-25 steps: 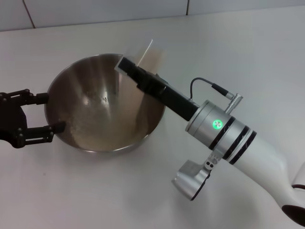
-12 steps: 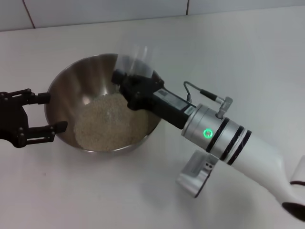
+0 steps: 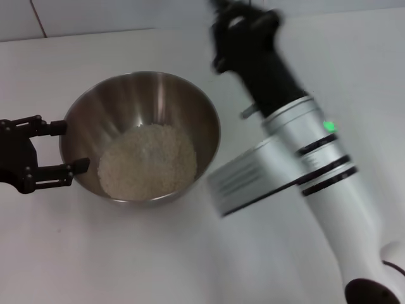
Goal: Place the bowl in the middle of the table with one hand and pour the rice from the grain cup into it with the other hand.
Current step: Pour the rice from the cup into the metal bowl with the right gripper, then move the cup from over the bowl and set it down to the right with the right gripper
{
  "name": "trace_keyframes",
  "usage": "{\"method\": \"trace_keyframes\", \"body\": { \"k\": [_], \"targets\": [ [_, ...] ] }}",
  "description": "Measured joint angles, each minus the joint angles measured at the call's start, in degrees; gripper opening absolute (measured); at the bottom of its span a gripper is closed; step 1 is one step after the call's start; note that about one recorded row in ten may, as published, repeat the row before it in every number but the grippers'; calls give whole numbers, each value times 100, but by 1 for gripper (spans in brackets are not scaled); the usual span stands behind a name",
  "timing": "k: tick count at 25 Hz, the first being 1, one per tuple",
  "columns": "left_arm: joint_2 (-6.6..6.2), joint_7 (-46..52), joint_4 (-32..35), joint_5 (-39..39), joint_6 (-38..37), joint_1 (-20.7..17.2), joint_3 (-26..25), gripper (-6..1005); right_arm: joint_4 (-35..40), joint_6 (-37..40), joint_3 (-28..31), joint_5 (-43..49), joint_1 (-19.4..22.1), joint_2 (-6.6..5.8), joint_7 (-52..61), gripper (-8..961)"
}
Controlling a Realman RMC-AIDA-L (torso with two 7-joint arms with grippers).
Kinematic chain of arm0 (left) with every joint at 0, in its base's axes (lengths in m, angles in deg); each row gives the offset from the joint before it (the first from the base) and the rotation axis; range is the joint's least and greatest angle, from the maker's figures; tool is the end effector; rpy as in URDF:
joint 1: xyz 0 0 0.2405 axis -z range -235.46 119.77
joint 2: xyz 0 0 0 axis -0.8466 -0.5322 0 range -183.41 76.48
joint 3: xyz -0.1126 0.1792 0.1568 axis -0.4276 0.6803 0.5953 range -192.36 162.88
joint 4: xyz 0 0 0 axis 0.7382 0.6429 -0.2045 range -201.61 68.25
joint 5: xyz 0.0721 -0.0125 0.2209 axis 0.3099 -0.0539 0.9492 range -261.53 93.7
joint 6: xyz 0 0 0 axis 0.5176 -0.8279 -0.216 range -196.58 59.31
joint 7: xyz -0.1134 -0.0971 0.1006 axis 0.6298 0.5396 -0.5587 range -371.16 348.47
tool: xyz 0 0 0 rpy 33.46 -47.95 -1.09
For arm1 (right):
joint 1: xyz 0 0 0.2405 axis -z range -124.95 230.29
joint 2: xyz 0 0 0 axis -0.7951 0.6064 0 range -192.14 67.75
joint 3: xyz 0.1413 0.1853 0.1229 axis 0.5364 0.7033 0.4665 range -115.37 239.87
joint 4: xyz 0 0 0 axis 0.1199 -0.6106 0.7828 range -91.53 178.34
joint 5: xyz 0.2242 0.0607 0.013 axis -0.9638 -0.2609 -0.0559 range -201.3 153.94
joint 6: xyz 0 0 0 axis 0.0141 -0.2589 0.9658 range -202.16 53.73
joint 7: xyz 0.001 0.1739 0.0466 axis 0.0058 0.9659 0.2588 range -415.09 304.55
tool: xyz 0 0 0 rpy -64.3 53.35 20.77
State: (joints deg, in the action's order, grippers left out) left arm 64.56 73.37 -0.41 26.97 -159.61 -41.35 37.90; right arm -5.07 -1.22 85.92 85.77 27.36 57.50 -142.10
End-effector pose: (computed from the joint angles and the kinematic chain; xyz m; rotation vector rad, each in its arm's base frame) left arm -0.2705 0.3394 0.0264 -2.7190 -0.3557 -0.4083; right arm 0.1410 0.3429 -0.1059 -1.4828 -0.5480 0.2229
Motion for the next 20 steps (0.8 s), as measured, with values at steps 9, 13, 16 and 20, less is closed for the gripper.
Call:
{"method": "trace_keyframes", "body": {
  "k": [9, 13, 16, 20],
  "targets": [
    [9, -12, 0, -8, 2, 2, -20, 802, 1736, 315, 962, 49, 354, -50, 6230, 12],
    [9, -6, 0, -8, 2, -4, -19, 802, 2758, -270, 788, 65, -26, -36, 7942, 12],
    [9, -4, 0, -8, 1, -5, -13, 802, 3348, -942, 447, 107, -420, -34, 8814, 12],
    [9, -3, 0, -8, 10, 3, 7, 802, 3722, -1512, -161, 131, -822, -36, 9395, 13]
  ]
}}
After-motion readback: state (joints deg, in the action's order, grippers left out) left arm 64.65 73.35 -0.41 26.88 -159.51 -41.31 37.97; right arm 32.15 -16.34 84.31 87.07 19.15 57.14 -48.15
